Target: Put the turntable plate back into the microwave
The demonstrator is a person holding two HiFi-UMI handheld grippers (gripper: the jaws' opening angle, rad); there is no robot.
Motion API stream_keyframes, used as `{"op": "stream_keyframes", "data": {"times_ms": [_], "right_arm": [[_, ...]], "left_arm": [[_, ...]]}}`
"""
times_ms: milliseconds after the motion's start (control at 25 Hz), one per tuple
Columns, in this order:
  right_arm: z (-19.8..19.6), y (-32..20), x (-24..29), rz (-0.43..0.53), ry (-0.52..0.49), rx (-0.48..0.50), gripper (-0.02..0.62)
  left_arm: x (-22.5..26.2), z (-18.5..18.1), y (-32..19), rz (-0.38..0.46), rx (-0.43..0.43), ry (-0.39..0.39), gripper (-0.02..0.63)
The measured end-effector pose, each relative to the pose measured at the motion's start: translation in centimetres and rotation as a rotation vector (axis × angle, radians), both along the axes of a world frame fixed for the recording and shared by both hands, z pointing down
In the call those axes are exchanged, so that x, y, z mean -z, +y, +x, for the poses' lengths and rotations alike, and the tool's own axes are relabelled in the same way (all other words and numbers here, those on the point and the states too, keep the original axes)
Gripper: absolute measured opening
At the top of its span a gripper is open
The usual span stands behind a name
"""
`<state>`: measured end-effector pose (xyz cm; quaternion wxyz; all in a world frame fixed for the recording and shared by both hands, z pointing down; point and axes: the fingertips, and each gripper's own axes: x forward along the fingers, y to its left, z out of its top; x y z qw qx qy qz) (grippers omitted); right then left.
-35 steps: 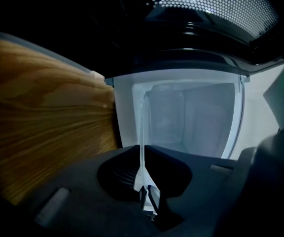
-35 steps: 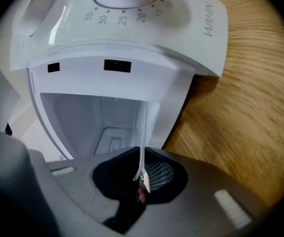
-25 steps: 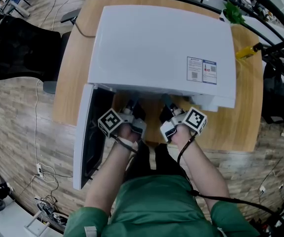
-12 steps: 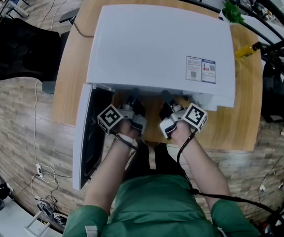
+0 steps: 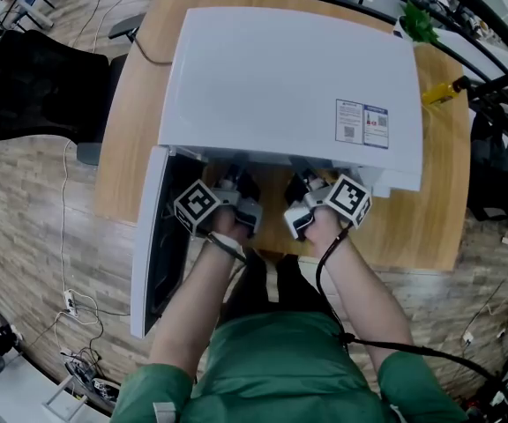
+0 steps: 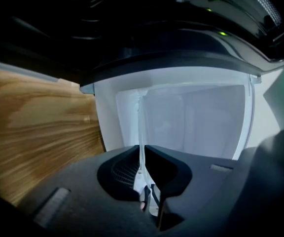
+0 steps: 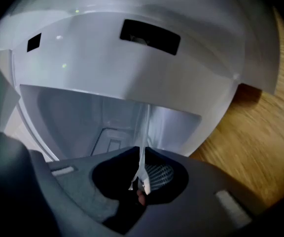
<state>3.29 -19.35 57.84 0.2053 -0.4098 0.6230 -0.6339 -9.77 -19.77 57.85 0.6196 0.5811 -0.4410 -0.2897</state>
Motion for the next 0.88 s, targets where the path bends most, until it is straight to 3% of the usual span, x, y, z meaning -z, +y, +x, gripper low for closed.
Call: {"op": "stream_keyframes", "data": {"times_ms": [400, 880], "right_arm": [[-0.1, 0.8, -0.2, -0.005, 0.064, 0.023, 0.044], [0.2, 2.0, -0.9, -0.012, 0.055, 0.021, 0.052]], "left_arm": [[-0.1, 0.1, 0.8, 0.006, -0.023, -0.029, 0.04], [-0.5, 0.3, 1.9, 0.011, -0.031, -0.028, 0.043]]}}
